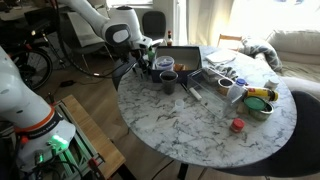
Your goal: Pick up the silver cup and put it on the right side of the table
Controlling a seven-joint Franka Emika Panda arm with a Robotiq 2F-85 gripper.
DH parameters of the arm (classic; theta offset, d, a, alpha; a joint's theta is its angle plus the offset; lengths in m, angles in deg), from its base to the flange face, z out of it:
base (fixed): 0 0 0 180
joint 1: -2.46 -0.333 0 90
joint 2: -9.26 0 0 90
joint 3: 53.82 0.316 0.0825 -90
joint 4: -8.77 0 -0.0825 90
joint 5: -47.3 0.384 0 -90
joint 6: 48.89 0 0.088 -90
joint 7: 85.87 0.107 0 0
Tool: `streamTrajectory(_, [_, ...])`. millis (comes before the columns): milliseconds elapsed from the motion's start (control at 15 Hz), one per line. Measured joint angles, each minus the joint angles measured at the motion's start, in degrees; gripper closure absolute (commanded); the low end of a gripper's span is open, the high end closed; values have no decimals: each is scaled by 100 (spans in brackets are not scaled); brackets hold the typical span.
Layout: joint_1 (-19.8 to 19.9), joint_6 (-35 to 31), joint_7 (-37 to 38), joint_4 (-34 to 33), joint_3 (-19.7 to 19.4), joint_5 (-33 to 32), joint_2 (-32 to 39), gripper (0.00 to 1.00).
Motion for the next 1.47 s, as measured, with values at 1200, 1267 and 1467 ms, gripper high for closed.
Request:
streamTrajectory(1200, [-94,1678,537,-1398,-1,75,-839,99])
streamTrajectory(1267, [-81,1676,626,-1538,-6,76,-855,99])
streamTrajectory(1467, [-8,1593,955,-1862,-62,65,-856,99])
